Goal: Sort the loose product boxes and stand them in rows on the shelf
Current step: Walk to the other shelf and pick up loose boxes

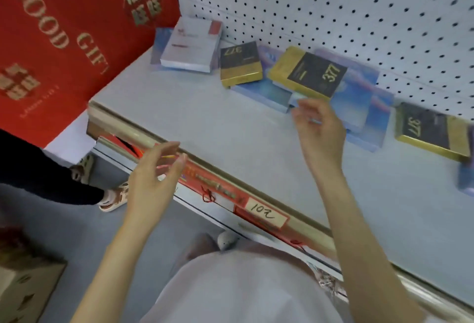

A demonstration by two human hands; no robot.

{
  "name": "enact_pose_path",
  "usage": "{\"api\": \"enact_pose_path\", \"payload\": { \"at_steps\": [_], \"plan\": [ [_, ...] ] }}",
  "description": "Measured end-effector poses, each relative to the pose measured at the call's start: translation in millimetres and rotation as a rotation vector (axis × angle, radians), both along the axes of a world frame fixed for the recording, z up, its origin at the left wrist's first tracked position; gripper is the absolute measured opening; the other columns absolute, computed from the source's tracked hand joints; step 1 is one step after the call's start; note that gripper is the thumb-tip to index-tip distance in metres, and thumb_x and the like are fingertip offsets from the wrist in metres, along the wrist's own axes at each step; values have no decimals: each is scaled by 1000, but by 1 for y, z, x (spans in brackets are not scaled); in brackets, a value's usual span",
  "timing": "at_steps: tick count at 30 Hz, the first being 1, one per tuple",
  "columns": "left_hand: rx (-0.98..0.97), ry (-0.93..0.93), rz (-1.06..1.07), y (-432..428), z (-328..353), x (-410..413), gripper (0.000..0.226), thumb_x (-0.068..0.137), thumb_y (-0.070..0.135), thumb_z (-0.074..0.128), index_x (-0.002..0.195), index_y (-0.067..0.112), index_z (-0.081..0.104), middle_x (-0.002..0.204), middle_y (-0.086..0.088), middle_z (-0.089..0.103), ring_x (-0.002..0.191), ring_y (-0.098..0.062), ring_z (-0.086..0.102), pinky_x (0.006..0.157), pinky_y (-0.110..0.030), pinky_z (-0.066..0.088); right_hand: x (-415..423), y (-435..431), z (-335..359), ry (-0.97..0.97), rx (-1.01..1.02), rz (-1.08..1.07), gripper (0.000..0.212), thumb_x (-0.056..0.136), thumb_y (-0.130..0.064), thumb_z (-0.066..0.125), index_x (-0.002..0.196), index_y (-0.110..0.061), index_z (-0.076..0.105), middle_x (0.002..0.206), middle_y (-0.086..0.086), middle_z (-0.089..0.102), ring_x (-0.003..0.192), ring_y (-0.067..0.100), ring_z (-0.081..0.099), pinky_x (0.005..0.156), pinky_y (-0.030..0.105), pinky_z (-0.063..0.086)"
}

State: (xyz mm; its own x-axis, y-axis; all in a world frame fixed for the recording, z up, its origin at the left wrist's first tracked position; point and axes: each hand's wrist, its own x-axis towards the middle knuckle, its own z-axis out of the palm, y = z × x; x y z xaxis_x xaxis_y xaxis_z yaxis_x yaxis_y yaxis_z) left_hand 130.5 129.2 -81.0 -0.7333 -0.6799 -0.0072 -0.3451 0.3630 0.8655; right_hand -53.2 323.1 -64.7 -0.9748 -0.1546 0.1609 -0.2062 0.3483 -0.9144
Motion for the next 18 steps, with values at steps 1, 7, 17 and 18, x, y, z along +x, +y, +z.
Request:
{"api": "enact_pose_path", "payload": {
  "at_steps": [1, 7, 17, 18],
  "plan": [
    [-19, 0, -42, -6, 0, -13, 30, 85, 45, 62, 112, 31, 61, 109, 7, 64, 92, 2, 61, 83, -26, 51, -17, -2, 3, 64, 13, -55, 15, 89, -21, 64, 103, -21, 64, 107, -3, 65, 91, 5, 60, 78, 8, 44],
    [-156, -36, -387, -40, 11, -109, 43, 91, 39, 58, 131, 25, 51, 133, 3, 50, 121, -13, 47, 99, -23, 35, -105, -5, 16, 126, 457, -60, 58, 84, -36, 69, 133, -11, 51, 134, 10, 52, 128, 31, 42, 107, 34, 30],
    [195, -10, -601, -60, 16, -173, 37, 96, 36, 48, 130, 23, 51, 134, 8, 52, 122, -7, 48, 101, -21, 37, -108, -2, 1, -114, 737, -349, 87, 52, -74, 70, 113, -13, 57, 113, 15, 56, 115, 34, 44, 93, 38, 33],
    [240, -15, -614, -58, 16, -173, 34, 96, 35, 48, 128, 24, 52, 131, 9, 53, 120, -7, 49, 96, -17, 38, -101, -3, 0, -102, 709, -396, 82, 53, -68, 76, 109, -12, 56, 112, 14, 55, 114, 34, 43, 92, 37, 32]
  ]
}}
